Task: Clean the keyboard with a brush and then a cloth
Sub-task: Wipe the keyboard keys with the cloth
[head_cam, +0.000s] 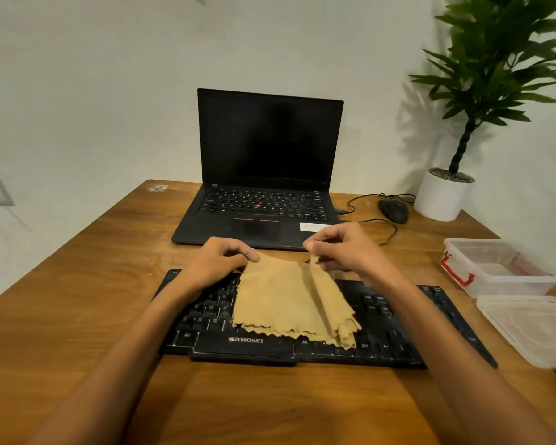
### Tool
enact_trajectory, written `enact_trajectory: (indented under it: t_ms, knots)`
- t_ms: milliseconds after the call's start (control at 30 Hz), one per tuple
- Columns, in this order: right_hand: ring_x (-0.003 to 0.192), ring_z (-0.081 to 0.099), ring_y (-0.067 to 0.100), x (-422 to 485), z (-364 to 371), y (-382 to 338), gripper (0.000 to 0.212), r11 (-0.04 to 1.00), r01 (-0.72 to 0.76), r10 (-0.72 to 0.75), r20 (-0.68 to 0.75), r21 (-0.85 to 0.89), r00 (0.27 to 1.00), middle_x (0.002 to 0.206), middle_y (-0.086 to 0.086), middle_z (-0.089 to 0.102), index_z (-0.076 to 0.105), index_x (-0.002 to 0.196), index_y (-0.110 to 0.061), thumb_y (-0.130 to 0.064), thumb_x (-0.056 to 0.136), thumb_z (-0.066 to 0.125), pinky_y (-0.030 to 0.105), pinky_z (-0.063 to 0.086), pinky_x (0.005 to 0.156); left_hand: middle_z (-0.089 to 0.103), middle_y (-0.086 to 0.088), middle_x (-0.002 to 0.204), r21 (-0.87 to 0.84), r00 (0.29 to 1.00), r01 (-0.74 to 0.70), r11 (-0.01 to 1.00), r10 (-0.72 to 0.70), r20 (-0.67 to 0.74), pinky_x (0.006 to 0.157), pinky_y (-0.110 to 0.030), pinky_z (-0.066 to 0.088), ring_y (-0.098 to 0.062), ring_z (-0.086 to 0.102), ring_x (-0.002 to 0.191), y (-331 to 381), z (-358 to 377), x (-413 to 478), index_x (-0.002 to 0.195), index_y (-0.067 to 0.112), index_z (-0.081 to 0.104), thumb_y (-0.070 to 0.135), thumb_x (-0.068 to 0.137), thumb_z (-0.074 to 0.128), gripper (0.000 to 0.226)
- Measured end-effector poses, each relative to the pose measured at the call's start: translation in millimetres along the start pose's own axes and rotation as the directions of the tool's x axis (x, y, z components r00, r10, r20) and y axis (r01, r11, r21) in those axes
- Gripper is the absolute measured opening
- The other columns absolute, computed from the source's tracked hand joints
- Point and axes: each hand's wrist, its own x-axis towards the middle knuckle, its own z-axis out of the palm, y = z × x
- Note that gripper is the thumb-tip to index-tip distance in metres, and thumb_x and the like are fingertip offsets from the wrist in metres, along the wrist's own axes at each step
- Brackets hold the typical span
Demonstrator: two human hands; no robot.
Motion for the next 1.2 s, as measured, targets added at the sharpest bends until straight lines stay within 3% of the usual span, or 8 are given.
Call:
enact_trajectory:
  t_ms: [267,500,633,700,833,967,1100,1200]
  knots:
    - [0.074,0.064,0.017,10,51,-20,0.016,0.810,-0.247,0.155,0.212,0.533,0.965,0.085,0.014,0.062,0.063,0.099,0.008,0.000,0.085,0.060,0.018,0.057,0.059,0.064,-0.003,0.079,-0.161,0.993,0.098,0.982,-0.084,0.088,0.063,-0.011,0.047,-0.012,0.056,0.075,6,-3,-4,0.086,0.003,0.067,0.000,0.093,0.032,0.037]
    - [0.074,0.067,0.016,10,72,-20,0.019,0.765,-0.298,0.162,0.276,0.572,0.947,0.083,0.011,0.063,0.058,0.105,0.002,-0.006,0.088,0.059,0.027,0.058,0.076,0.061,-0.001,0.070,-0.172,0.985,0.161,0.972,-0.149,0.081,0.052,-0.008,0.041,-0.006,0.054,0.061,16,-2,-9,0.082,0.005,0.066,0.032,0.092,0.044,0.036]
    - [0.092,0.067,0.019,3,59,-17,0.018,0.936,-0.131,0.072,0.185,0.326,0.980,0.106,0.010,0.064,0.058,0.109,-0.010,-0.015,0.091,0.057,0.028,0.056,0.081,0.066,-0.001,0.076,-0.050,0.991,0.103,0.993,-0.098,0.091,0.069,-0.016,0.046,-0.006,0.059,0.069,8,-3,-5,0.086,0.011,0.066,0.015,0.083,0.063,0.006]
    - [0.094,0.067,0.019,-2,44,-13,0.017,0.998,0.036,-0.041,0.089,0.061,0.995,0.107,0.009,0.066,0.062,0.108,-0.016,-0.015,0.092,0.057,0.031,0.056,0.083,0.065,-0.003,0.078,-0.092,0.988,0.123,0.988,-0.114,0.104,0.074,-0.024,0.048,-0.012,0.060,0.072,5,-4,-2,0.095,0.010,0.060,0.000,0.080,0.063,0.017]
    - [0.092,0.062,0.004,-14,16,4,0.028,0.923,0.257,-0.220,0.157,-0.286,0.963,0.097,-0.006,0.068,0.068,0.094,-0.027,-0.001,0.085,0.060,0.023,0.053,0.082,0.063,0.001,0.092,-0.086,0.986,0.096,0.992,-0.083,0.145,0.080,-0.026,0.050,-0.011,0.061,0.083,1,-6,-4,0.116,0.012,0.045,0.003,0.084,0.061,0.037]
    - [0.105,0.054,-0.007,-27,-1,23,0.036,0.844,0.389,-0.266,0.342,-0.369,0.902,0.111,-0.015,0.063,0.067,0.097,-0.037,-0.004,0.080,0.067,0.011,0.041,0.091,0.047,0.017,0.119,0.281,0.981,-0.172,0.944,0.136,0.141,0.090,-0.015,0.037,0.001,0.045,0.110,0,-14,-16,0.130,0.029,0.040,0.020,0.088,0.058,0.047]
    - [0.119,0.042,-0.011,-34,-4,35,0.040,0.817,0.446,-0.278,0.428,-0.366,0.860,0.127,-0.022,0.051,0.065,0.105,-0.043,-0.011,0.080,0.069,0.009,0.031,0.099,0.045,0.034,0.118,0.276,0.917,-0.339,0.899,0.250,0.312,0.090,-0.004,0.029,0.025,0.035,0.108,4,-27,-36,0.108,0.047,0.051,0.014,0.086,0.060,0.040]
    - [0.120,0.040,-0.013,-36,-1,36,0.034,0.813,0.468,-0.308,0.425,-0.347,0.851,0.127,-0.025,0.051,0.068,0.102,-0.041,-0.016,0.079,0.072,0.004,0.031,0.096,0.040,0.036,0.128,0.232,0.876,-0.333,0.914,0.209,0.436,0.109,-0.018,0.013,0.022,0.017,0.126,-4,-31,-45,0.108,0.046,0.058,0.013,0.082,0.063,0.043]
